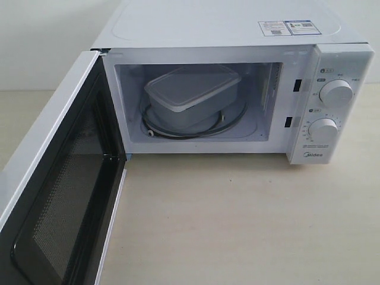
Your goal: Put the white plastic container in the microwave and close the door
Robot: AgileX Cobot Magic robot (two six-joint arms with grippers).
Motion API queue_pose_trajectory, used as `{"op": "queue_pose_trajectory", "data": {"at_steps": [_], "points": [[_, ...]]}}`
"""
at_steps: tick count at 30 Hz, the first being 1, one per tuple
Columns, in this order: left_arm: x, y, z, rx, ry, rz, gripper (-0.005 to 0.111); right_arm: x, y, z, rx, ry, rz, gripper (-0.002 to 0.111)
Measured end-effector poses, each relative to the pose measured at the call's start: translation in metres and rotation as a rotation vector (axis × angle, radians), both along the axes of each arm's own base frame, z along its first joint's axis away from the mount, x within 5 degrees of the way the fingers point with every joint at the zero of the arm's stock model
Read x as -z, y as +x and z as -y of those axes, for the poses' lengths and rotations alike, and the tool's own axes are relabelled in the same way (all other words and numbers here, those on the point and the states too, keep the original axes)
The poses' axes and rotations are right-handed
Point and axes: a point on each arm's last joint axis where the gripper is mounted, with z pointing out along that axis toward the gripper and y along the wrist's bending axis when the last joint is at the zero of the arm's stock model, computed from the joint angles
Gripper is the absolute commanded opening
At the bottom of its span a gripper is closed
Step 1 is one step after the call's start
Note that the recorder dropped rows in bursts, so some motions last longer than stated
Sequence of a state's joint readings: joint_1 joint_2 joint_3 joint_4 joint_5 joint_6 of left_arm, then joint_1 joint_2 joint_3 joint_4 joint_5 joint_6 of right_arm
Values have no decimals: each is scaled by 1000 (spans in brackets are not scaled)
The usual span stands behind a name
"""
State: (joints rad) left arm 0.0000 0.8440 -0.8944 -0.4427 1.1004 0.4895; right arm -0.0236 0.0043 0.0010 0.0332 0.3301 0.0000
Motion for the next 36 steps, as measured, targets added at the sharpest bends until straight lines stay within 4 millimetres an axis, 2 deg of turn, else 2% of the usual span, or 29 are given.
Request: {"op": "queue_pose_trajectory", "data": {"at_steps": [8,14,18,21,23,26,30,36], "points": [[19,20,3,38,-13,-174,4,0,0,0,0,0,0,0],[24,31,12,118,-86,-199,4,0,0,0,0,0,0,0],[26,39,38,253,-179,-182,4,0,0,0,0,0,0,0],[43,64,66,282,-199,-172,4,0,0,0,0,0,0,0],[46,75,81,315,-189,-145,4,0,0,0,0,0,0,0],[34,76,87,341,-190,-83,4,0,0,0,0,0,0,0],[15,72,82,298,-197,57,4,0,0,0,0,0,0,0],[2,62,75,296,-166,139,4,0,0,0,0,0,0,0]]}}
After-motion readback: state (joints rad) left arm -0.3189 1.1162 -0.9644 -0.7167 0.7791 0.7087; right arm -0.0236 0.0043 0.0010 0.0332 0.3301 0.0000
